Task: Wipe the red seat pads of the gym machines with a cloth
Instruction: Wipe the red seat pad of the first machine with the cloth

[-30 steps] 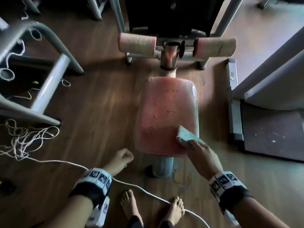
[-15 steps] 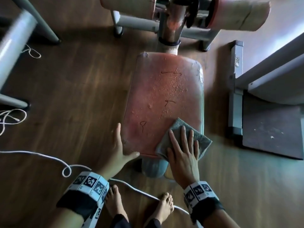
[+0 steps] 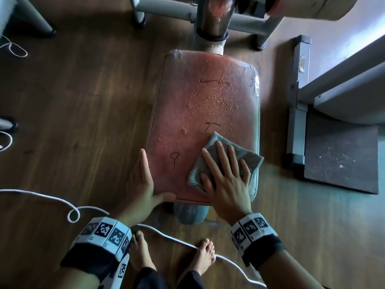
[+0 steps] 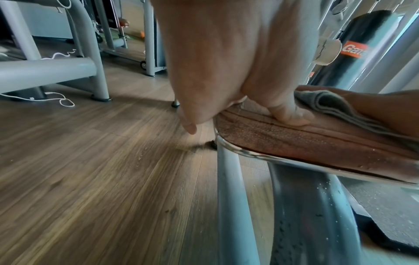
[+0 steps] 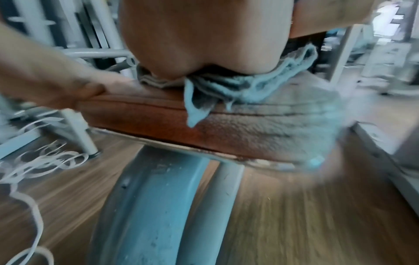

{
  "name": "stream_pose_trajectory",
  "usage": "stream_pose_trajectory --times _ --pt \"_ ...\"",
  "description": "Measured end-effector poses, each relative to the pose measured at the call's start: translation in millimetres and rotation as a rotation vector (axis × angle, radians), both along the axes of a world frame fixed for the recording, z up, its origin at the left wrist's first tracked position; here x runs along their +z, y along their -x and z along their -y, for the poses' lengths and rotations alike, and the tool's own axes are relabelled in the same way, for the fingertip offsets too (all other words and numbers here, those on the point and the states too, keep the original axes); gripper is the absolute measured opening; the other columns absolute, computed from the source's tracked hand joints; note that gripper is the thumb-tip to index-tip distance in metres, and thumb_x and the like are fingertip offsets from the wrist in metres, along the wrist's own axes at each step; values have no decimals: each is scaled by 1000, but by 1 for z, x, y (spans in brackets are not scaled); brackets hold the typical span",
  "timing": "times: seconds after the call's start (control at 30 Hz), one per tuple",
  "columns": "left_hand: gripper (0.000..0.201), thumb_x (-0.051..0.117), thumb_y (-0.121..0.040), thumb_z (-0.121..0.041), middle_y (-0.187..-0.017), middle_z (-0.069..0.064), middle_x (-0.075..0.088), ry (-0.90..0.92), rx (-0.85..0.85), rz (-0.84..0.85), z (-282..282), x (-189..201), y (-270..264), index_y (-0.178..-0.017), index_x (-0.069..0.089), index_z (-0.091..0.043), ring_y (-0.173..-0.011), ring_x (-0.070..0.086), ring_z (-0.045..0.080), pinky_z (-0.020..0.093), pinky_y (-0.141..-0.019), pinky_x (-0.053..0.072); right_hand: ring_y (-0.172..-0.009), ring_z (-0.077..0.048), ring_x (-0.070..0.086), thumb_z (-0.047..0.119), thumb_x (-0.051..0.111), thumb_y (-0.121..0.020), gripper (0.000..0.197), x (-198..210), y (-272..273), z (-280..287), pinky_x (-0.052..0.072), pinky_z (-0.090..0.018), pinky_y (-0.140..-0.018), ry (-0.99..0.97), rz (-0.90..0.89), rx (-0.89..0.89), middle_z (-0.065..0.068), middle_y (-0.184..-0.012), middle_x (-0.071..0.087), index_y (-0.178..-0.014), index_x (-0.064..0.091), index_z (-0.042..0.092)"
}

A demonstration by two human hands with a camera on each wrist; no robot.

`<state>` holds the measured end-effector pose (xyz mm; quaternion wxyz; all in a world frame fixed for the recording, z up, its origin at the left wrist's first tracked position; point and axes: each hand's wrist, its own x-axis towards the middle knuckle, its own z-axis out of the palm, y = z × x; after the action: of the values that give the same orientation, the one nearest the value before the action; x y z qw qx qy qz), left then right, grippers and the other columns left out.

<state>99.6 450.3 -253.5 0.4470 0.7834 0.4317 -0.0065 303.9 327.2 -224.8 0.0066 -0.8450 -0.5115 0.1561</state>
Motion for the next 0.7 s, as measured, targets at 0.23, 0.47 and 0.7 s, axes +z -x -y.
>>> stream_pose_trajectory --times 0.23,0.47,0.7 --pt "132 53 -58 -75 -157 6 -20 -77 -26 -60 1 3 -2 -142 -35 -25 -147 -11 18 46 -120 12 -150 -24 -2 52 31 -98 61 3 -14 30 15 -53 -116 57 -8 215 2 -163 0 -154 10 36" --pt "134 53 -58 -76 -157 10 -22 -56 -53 -123 -2 3 -4 -141 -37 -23 -146 -13 19 44 -120 9 -150 -18 2 54 36 -97 64 -6 -86 -7 19 -48 -116 -32 47 81 5 -163 6 -153 14 36" --pt "133 54 -55 -75 -158 8 -21 -35 -12 -94 -1 7 -3 -142 -36 -27 -147 -13 18 48 -120 8 -149 -28 5 48 36 -98 63 2 -6 44 17 -53 -117 -24 -31 256 1 -163 7 -154 17 27"
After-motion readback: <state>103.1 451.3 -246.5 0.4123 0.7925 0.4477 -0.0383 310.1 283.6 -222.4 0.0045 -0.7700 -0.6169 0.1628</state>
